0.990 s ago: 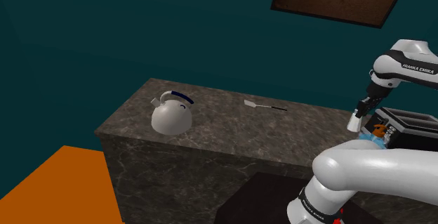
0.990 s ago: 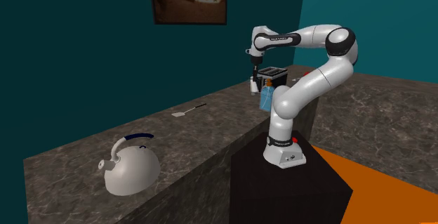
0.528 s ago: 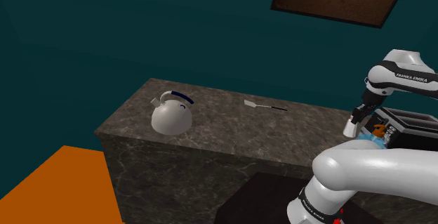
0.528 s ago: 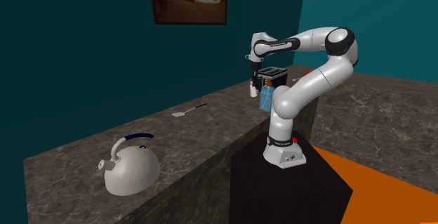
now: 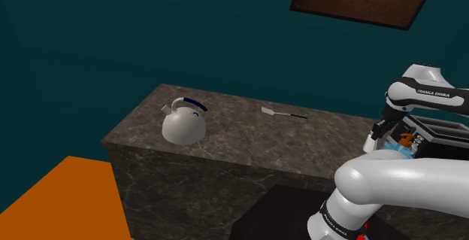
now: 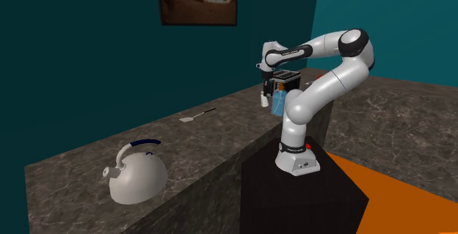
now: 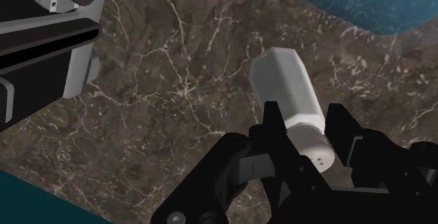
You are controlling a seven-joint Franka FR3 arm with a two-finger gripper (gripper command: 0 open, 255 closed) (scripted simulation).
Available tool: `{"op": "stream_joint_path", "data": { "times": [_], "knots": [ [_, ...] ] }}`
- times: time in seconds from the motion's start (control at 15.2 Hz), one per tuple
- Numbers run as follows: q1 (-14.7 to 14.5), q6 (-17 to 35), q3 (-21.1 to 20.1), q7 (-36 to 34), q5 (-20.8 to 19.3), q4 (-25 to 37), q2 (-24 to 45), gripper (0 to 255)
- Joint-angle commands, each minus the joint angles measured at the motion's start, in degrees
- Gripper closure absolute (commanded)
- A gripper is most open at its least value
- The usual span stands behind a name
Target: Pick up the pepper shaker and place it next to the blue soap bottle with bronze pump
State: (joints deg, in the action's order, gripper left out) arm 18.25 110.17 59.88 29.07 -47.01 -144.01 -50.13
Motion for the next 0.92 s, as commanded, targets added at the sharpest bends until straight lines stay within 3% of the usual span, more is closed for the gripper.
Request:
{"op": "stream_joint_path", "data": {
  "times": [0.0,0.33,0.79,0.86],
  "knots": [
    [-0.2,1.5,1.4,-0.3,-0.9,-0.9,0.4,255],
    [-0.9,5.0,4.6,-1.0,-3.0,-2.7,1.6,255],
    [-0.9,5.0,4.6,-1.0,-3.1,-2.7,1.6,255],
    [-0.9,5.0,4.6,-1.0,-3.1,-2.7,1.6,0]
  ]
}}
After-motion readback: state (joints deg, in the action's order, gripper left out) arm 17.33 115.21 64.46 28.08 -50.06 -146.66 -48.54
